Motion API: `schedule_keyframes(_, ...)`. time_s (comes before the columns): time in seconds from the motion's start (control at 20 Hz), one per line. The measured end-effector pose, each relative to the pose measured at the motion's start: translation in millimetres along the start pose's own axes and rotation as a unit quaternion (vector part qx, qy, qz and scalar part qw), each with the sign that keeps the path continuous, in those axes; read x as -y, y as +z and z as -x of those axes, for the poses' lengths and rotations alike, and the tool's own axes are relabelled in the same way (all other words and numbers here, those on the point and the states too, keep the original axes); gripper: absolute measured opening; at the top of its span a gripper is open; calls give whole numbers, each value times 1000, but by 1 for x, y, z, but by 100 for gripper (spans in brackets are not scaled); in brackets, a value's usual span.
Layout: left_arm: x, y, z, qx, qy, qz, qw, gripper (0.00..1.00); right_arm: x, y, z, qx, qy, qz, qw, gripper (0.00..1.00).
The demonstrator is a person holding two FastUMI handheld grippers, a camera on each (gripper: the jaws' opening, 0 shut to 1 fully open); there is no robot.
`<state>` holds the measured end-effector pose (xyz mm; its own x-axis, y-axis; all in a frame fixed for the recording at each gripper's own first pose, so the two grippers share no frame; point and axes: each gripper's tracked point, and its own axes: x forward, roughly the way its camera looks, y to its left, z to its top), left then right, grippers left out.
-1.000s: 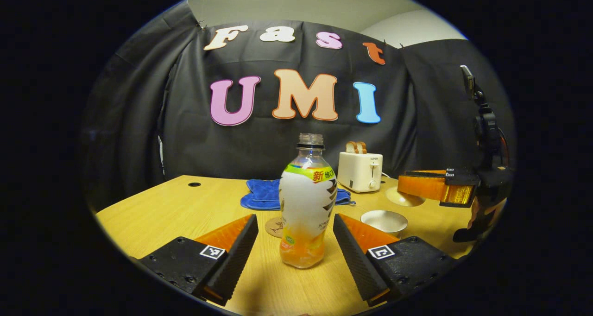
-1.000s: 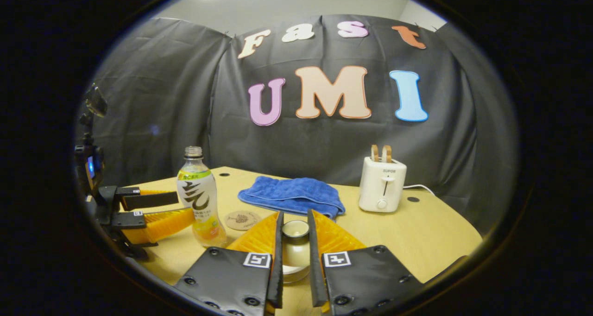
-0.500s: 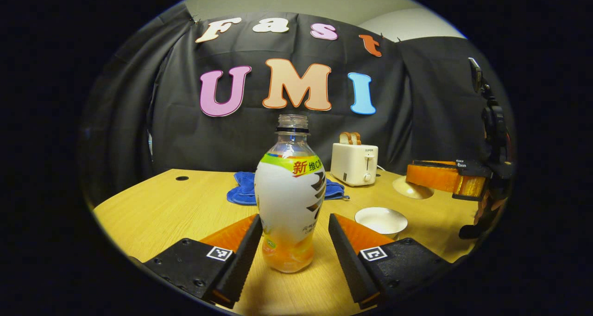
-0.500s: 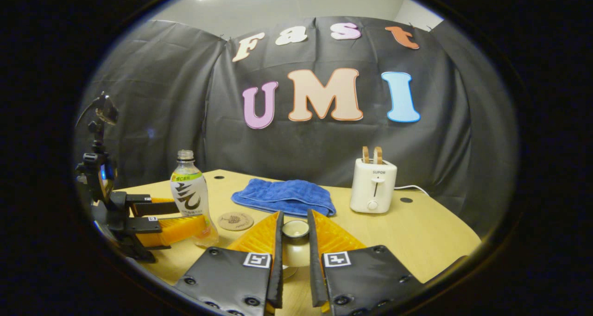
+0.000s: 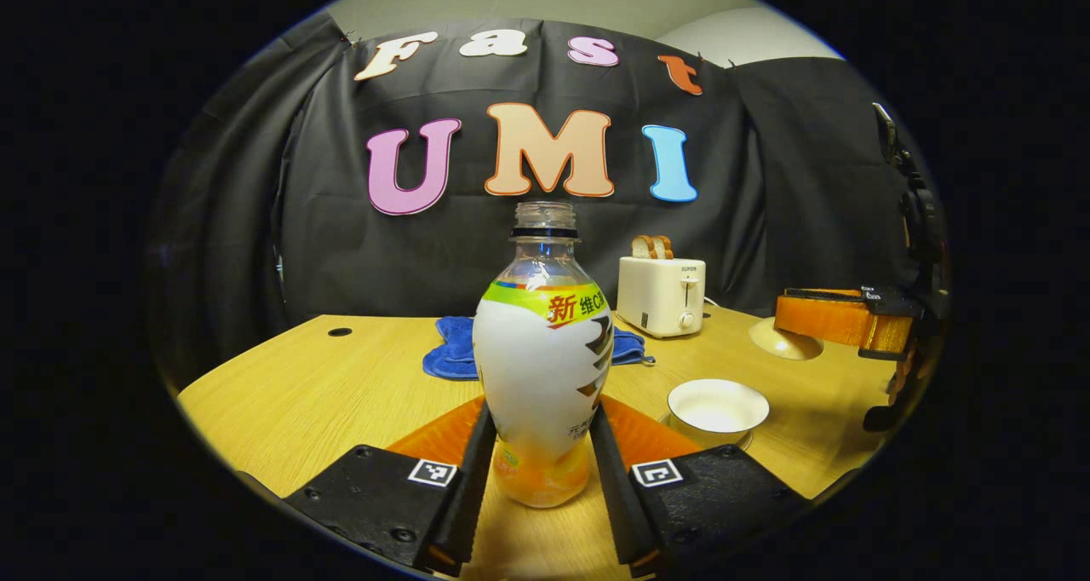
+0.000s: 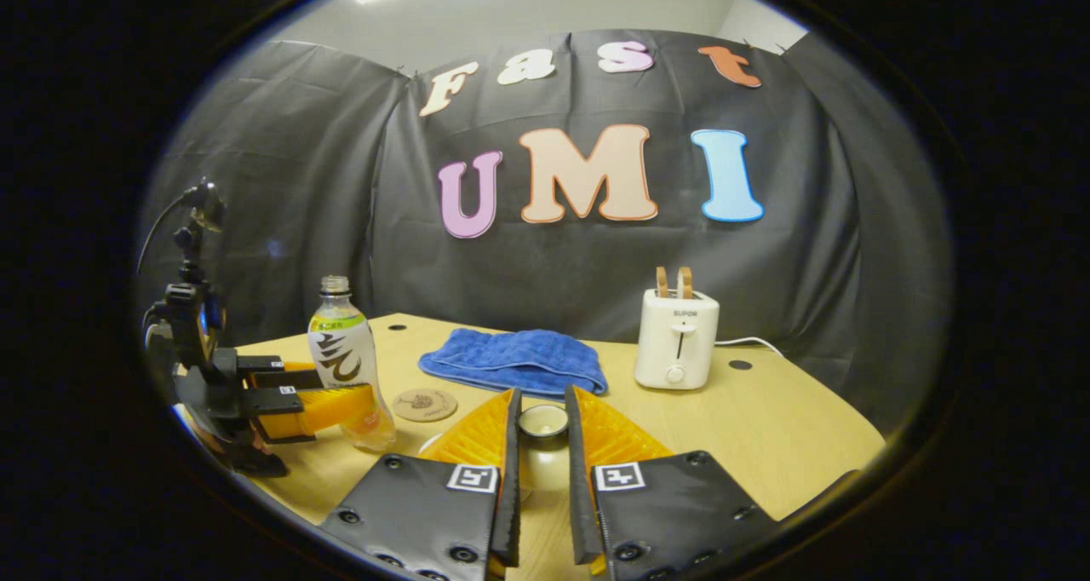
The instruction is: Open the teacup lid with one hand, grasp the water bottle and pour water into the teacup with the other hand; after pouring, place the water bottle on the coaster and then close the teacup lid.
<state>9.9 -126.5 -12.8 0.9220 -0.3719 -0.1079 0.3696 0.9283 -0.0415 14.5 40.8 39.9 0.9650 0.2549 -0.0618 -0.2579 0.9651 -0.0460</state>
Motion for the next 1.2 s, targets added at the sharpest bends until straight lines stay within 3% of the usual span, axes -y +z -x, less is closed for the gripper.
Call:
schedule_keyframes(0.2, 1, 2, -3, -11, 3, -26, 1000, 55, 7, 0, 3, 2, -5, -3, 1000, 27)
schedule_keyframes(0.35, -4, 13, -3, -2, 21, -74, 997, 55, 12, 0, 5, 2, -8, -3, 1000, 28)
schedule_keyframes(0.7, -9, 23, -6, -2, 40, -197, 980, 55, 22, 1, 10, 5, -17, -7, 1000, 29)
schedule_keyframes(0.95, -12, 19, -10, -15, 47, -285, 957, 56, 28, -1, 14, 4, -22, -9, 1000, 27)
schedule_keyframes(1.2, -4, 11, -14, -24, 38, -388, 921, 55, 35, -4, 15, 2, -27, -13, 1000, 27)
